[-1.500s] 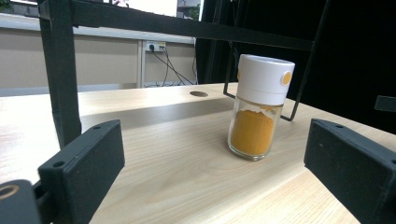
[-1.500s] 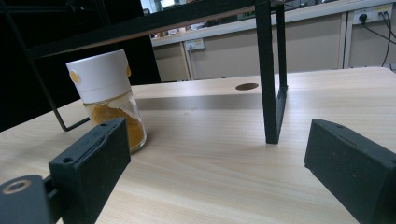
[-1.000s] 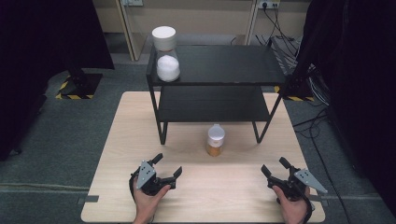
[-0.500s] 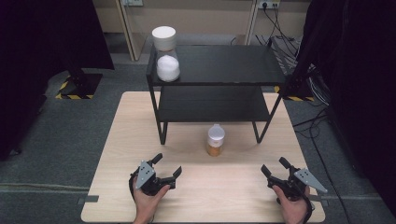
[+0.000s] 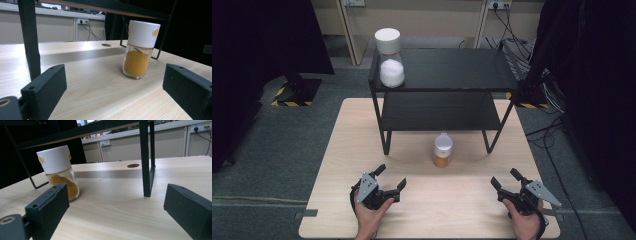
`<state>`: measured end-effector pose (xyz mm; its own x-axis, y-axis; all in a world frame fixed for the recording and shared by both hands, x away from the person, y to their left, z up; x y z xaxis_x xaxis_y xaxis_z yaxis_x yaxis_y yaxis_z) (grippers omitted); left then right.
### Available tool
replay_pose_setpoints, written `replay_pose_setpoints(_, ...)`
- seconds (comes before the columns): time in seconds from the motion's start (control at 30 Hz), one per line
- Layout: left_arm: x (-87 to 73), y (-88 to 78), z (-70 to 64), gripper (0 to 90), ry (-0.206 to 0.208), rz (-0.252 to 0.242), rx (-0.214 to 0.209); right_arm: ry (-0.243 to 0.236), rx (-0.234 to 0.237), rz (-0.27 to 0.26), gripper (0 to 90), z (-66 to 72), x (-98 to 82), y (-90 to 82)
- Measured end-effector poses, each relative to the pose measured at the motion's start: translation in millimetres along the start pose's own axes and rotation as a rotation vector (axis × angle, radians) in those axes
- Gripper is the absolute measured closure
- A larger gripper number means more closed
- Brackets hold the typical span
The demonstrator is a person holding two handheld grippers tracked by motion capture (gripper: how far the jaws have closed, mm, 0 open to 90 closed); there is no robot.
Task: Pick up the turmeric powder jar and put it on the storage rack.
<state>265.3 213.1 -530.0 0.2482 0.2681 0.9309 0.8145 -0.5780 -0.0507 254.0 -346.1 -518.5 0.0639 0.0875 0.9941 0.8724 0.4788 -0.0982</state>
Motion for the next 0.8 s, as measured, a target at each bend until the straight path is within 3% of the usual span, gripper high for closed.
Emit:
replay_pose_setpoints(0.2,0.3,0.5,0.3,4.2,-0.001,0.003,-0.003,-0.037,0.023,0.006,5.8,7.7,5.0,7.1)
replay_pose_setpoints(0.4,0.1,0.4,-0.1,4.2,0.000,0.001,0.001,-0.055,0.059,-0.023,5.7,18.1,15.7,20.5)
replay_pose_setpoints(0.8,-0.1,0.2,-0.3,4.2,-0.002,-0.001,0.004,-0.104,0.129,-0.039,5.4,47.7,38.0,74.3)
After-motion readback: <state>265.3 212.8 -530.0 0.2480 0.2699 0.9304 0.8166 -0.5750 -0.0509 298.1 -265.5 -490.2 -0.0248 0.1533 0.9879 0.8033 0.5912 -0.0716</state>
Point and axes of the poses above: each handheld gripper's, and its own axes: y roughly forward along the jaws, x roughly out of its top, z roughly to its left, the point moved 6 cm from there along y, roughly forward along the jaws, and after that the axes turned 13 degrees about -y, right-handed, at the moved point
